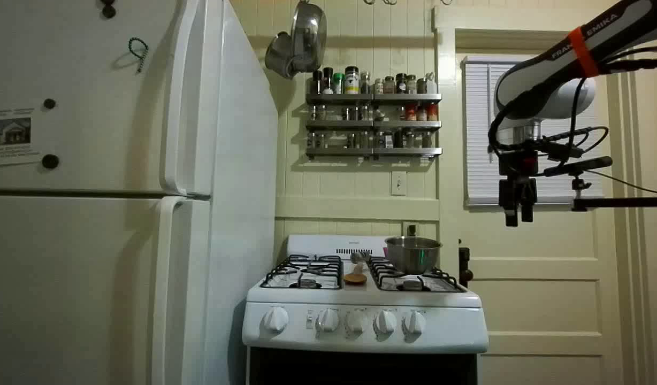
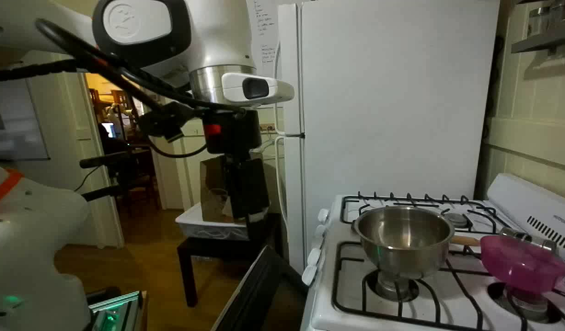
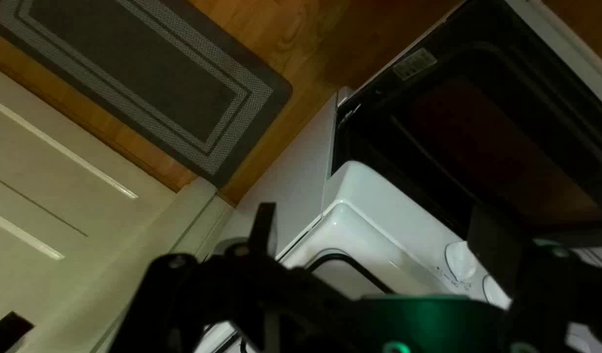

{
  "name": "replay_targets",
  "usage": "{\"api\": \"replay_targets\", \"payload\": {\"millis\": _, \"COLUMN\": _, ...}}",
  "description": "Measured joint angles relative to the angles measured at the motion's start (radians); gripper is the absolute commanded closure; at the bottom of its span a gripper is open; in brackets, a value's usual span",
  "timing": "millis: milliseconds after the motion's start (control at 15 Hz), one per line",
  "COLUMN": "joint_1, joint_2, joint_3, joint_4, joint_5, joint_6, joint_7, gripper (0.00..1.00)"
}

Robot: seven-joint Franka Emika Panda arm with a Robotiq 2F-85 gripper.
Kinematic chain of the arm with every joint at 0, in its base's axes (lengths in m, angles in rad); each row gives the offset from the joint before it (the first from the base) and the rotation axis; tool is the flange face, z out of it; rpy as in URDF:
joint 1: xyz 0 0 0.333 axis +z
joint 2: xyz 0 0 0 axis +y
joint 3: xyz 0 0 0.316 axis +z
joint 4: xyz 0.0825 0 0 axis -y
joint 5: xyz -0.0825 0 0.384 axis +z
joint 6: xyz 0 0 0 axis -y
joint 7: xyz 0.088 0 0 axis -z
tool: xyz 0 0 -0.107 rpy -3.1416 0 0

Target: Close the oven.

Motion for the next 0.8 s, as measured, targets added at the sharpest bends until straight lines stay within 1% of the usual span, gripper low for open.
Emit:
{"api": "replay_targets", "payload": {"millis": 533, "joint_1": 0.004, "joint_2": 0.002, "joint_3": 0.001, "joint_4": 0.000, "joint_5": 0.001, "joint_6": 0.000, "joint_7": -0.002, "gripper": 0.00}}
{"api": "replay_targets", "payload": {"millis": 667, "joint_1": 0.044, "joint_2": 0.013, "joint_3": 0.010, "joint_4": -0.009, "joint_5": 0.019, "joint_6": 0.000, "joint_7": -0.034, "gripper": 0.00}}
{"api": "replay_targets", "payload": {"millis": 800, "joint_1": 0.108, "joint_2": 0.037, "joint_3": 0.039, "joint_4": -0.030, "joint_5": 0.047, "joint_6": 0.000, "joint_7": -0.046, "gripper": 0.00}}
